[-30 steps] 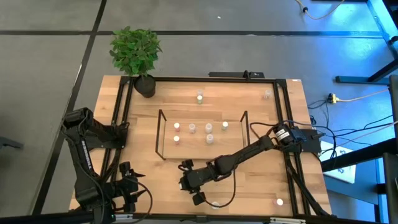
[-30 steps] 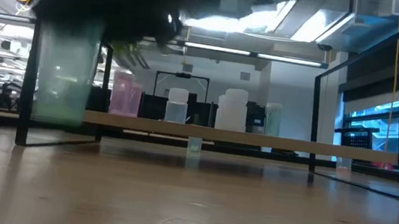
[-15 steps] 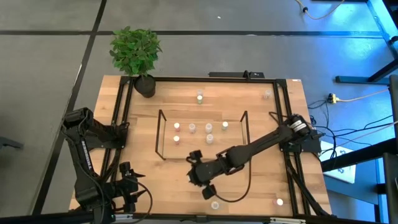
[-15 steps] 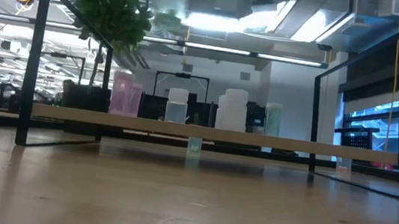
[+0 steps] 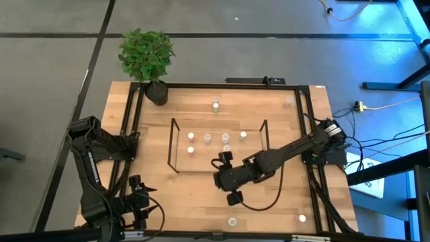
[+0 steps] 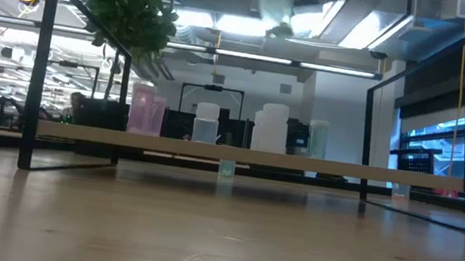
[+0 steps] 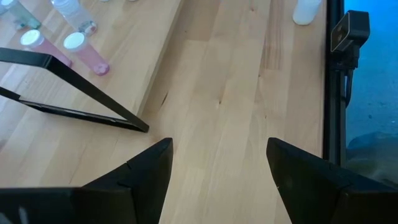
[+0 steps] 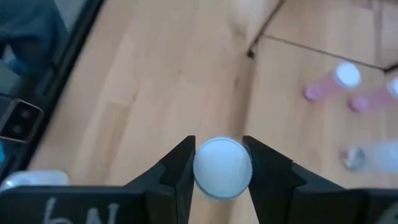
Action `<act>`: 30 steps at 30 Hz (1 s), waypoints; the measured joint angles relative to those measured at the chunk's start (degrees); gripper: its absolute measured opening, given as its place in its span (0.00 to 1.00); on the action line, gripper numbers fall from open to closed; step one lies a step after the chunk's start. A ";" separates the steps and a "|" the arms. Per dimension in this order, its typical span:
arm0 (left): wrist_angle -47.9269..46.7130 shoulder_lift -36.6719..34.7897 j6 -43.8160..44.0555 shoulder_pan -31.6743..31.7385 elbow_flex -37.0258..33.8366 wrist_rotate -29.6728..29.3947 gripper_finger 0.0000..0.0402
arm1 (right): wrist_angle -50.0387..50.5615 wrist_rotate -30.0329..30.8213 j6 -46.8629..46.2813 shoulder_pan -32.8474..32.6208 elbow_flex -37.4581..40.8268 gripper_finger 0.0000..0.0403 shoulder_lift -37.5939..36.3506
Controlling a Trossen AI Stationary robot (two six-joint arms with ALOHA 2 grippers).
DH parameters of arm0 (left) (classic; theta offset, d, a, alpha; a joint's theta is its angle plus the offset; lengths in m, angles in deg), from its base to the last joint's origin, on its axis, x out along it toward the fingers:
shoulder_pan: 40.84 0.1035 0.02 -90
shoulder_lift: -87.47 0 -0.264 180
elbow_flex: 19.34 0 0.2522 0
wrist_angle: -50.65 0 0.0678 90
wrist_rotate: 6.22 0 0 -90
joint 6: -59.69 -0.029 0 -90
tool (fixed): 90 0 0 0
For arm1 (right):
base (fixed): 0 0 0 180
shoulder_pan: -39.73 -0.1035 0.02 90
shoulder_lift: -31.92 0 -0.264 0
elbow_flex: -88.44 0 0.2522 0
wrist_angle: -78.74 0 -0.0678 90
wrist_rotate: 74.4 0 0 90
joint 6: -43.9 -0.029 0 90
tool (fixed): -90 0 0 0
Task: Pick and place medicine bottles onto shelf by color
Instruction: Put the bottom blue pill bottle on the shelf aligned with the other blue pill bottles
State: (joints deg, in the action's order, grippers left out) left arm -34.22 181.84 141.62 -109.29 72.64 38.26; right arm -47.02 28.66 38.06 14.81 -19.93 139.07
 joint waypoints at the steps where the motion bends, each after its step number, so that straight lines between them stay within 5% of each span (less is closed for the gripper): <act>1: 0.01 0.00 0.00 0.00 0.00 0.00 0.63 | 1.03 0.67 -0.31 -0.01 0.01 0.31 -0.20; 17: 0.00 0.00 -1.70 1.47 0.00 -0.52 0.63 | 16.71 11.60 -10.89 -0.87 1.87 0.31 -3.93; 26: 0.00 0.02 -6.05 5.20 0.00 -0.48 0.63 | 14.97 14.96 -19.86 -0.88 13.09 0.31 -11.44; 30: 0.02 0.02 -6.05 6.95 0.00 -0.37 0.63 | 5.98 16.71 -24.27 -0.69 19.64 0.31 -17.25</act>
State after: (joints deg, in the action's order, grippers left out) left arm -34.20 181.86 135.56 -102.33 72.64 37.89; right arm -41.04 45.37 13.78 14.12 -0.29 121.82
